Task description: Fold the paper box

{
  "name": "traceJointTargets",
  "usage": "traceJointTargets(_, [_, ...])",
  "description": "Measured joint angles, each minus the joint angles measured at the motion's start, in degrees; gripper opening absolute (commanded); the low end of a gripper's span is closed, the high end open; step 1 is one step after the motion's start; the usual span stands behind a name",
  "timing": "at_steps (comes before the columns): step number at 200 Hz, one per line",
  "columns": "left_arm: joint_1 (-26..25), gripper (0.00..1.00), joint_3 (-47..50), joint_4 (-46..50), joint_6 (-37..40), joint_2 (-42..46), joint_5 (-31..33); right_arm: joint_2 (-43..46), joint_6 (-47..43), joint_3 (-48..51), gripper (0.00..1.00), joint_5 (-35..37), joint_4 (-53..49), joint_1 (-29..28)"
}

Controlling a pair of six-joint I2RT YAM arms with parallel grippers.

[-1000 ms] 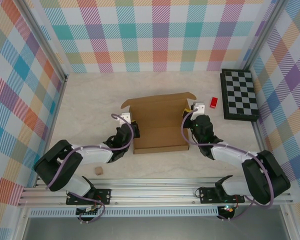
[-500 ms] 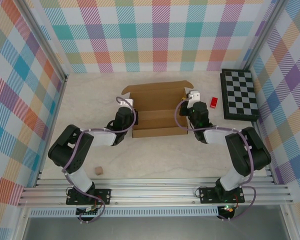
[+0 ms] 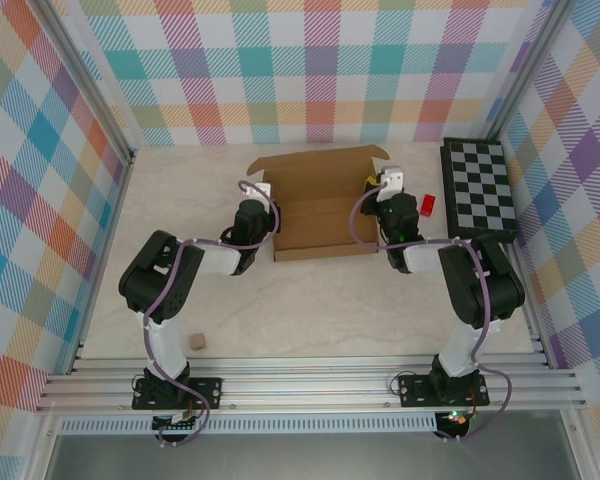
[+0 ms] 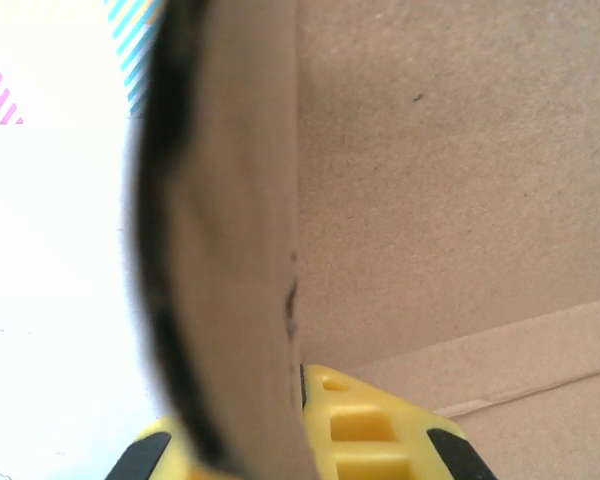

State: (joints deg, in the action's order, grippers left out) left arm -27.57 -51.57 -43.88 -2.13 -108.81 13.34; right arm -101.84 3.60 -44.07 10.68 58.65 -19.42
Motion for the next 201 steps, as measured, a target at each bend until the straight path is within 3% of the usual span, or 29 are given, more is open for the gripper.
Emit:
traceJointTargets(68, [-2.6,0.25,2.3,5.8,-6.2,3.8,-0.7,3.7,1.7,10.3,0.0,0.3,7.2,-0.5])
traceJointTargets(106, [-5.0,0.24,4.8,12.5,-11.2,5.7,-5.9,8.2,2.8,10.8,0.0,0.5,0.0,-3.0])
traceJointTargets(148, [-5.6,0.23,5.4,18.3,-13.3,6.7,-8.4,10.8,8.5,10.1,0.0,5.7,-6.1,-5.6])
traceJointTargets(155, [-5.5,0.27,5.7,19.5,-13.4,8.2,-8.4,10.9,8.7,10.3,0.0,6.6,-6.3,-5.9])
traceJointTargets(175, [-3.9,0.49,7.0,24.7,-13.4,16.0,-9.0,12.2,8.3,10.6,0.0,8.3,-7.9,-6.3])
traceJointTargets(201, [4.1,0.62,4.1,32.2,-9.7,27.5,-12.8,14.4,6.9,10.6,0.0,7.8,-11.7,-6.3])
